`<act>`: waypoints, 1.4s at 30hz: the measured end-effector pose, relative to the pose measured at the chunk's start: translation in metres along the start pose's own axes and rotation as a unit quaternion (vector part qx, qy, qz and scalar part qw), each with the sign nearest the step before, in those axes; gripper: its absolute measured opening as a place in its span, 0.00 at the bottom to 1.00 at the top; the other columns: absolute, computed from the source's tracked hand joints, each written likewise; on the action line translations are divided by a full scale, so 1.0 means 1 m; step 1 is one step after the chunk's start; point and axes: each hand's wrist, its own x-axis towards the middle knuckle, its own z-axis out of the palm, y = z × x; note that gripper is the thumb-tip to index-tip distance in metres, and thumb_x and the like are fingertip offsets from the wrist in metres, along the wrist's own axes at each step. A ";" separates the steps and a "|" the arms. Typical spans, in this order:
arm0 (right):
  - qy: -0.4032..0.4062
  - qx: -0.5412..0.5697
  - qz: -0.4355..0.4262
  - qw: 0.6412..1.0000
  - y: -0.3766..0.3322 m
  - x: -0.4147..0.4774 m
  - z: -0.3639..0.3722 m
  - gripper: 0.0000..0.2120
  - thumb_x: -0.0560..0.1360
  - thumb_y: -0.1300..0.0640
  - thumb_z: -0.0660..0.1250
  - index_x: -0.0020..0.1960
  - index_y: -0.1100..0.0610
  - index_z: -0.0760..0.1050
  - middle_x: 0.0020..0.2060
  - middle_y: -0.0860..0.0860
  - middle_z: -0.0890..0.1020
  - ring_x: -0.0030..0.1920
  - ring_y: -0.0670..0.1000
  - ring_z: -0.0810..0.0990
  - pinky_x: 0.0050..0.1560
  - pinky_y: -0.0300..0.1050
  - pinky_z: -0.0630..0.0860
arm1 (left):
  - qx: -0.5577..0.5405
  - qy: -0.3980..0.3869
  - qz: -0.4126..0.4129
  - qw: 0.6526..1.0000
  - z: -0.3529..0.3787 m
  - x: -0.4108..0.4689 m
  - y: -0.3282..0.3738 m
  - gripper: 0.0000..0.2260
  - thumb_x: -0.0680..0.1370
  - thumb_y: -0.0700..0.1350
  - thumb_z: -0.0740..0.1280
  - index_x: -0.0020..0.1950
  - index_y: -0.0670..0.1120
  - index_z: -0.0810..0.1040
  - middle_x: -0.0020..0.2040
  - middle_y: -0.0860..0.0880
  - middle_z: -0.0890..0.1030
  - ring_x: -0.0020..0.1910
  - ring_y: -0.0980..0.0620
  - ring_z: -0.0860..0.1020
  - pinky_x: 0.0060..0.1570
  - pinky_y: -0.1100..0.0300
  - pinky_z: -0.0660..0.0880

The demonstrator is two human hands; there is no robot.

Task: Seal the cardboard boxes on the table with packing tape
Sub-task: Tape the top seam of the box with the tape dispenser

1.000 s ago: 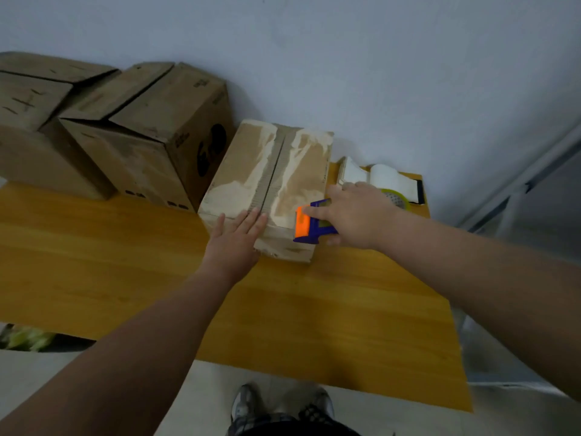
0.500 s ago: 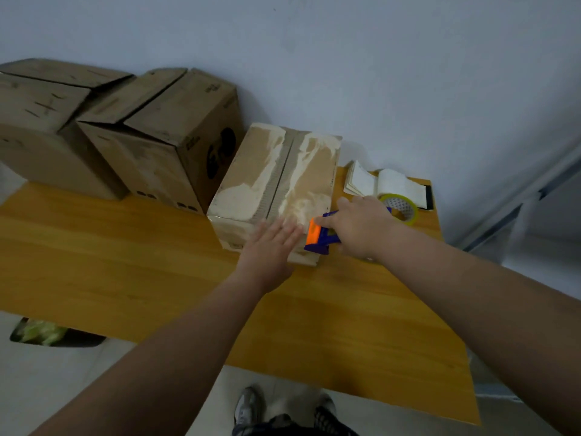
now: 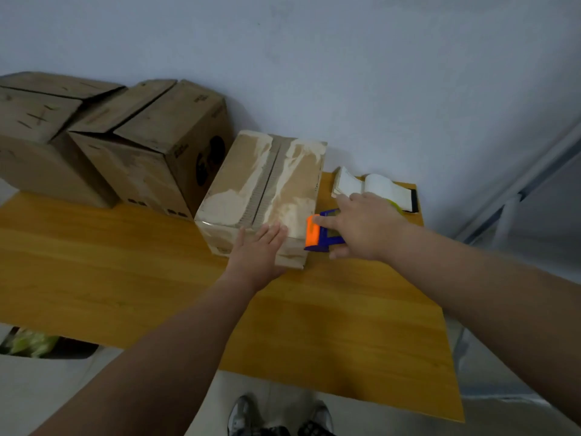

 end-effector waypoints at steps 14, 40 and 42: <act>-0.010 0.024 0.046 0.999 0.038 -0.042 0.044 0.33 0.77 0.36 0.58 0.77 0.43 0.51 0.66 0.55 0.69 0.64 0.58 0.71 0.62 0.51 0.69 | 0.098 -0.056 -0.049 0.992 -0.018 0.009 0.044 0.42 0.71 0.73 0.57 0.75 0.61 0.35 0.77 0.37 0.48 0.75 0.36 0.51 0.69 0.32 0.45; -0.207 0.008 0.039 0.977 0.007 0.007 0.111 0.06 0.78 0.54 0.60 0.43 0.52 0.73 0.37 0.50 0.70 0.35 0.49 0.68 0.34 0.43 0.65 | -0.035 0.157 -0.010 0.987 0.031 0.027 0.048 0.24 0.82 0.51 0.54 0.78 0.53 0.53 0.77 0.55 0.55 0.73 0.48 0.60 0.67 0.53 0.60; -0.178 0.112 0.078 0.975 0.019 -0.003 0.140 0.13 0.79 0.48 0.59 0.60 0.48 0.74 0.45 0.52 0.75 0.42 0.51 0.74 0.37 0.44 0.72 | -0.035 0.173 -0.016 0.984 0.032 0.027 0.049 0.23 0.81 0.51 0.56 0.77 0.53 0.57 0.76 0.55 0.60 0.71 0.47 0.64 0.65 0.52 0.62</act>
